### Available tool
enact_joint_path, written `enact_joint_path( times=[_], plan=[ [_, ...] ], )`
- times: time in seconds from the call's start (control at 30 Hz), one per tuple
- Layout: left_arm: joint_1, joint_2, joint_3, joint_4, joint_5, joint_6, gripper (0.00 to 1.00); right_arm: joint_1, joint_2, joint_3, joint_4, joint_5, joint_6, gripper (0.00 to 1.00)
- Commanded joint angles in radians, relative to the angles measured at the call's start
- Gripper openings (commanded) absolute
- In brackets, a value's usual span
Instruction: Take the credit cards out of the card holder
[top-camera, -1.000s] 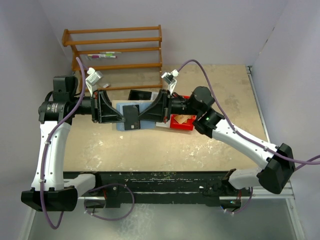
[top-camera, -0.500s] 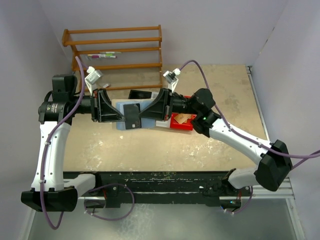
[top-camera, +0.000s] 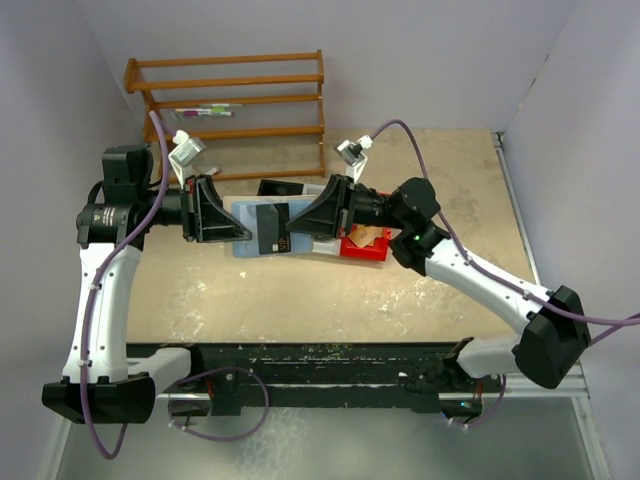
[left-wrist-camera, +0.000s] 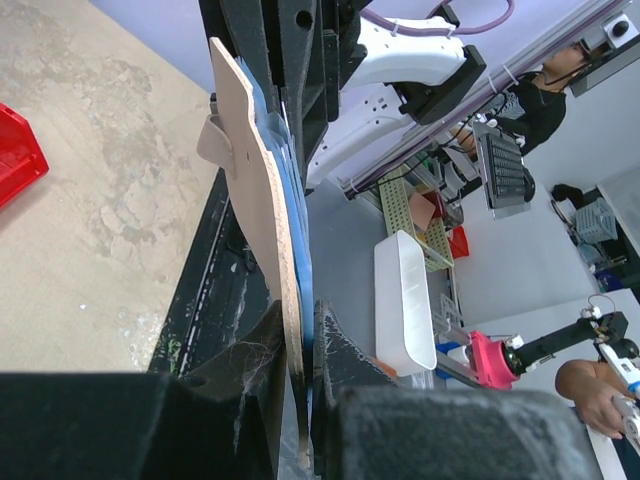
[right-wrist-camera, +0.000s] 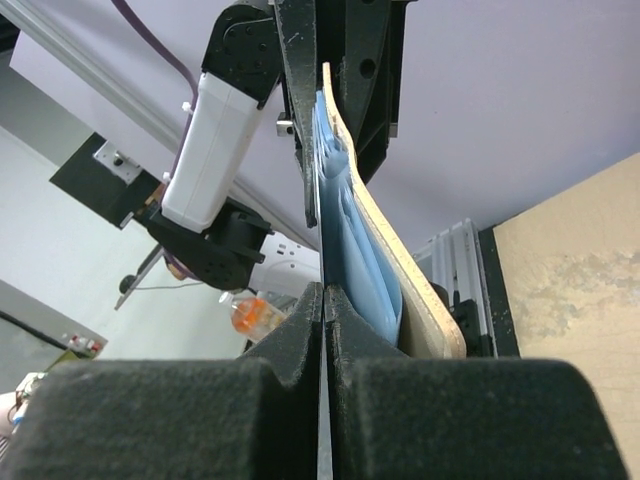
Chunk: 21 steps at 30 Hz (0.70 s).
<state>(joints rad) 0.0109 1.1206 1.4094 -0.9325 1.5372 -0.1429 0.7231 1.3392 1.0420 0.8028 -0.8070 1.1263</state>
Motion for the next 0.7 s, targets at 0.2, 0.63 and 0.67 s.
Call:
enact_joint_path(
  times=[0.2,0.63,0.67],
  plan=[
    [-0.002,0.020,0.128,-0.120,-0.282,0.176,0.00,-0.176,-0.183,0.005,-0.366,0.011,-0.221,0.00],
    [-0.003,0.039,0.186,-0.228,-0.471,0.305,0.00,-0.336,-0.094,-0.048,-0.602,0.169,-0.379,0.00],
    [-0.002,0.041,0.186,-0.233,-0.461,0.311,0.00,-0.335,-0.059,-0.047,-0.618,0.197,-0.391,0.00]
  ],
)
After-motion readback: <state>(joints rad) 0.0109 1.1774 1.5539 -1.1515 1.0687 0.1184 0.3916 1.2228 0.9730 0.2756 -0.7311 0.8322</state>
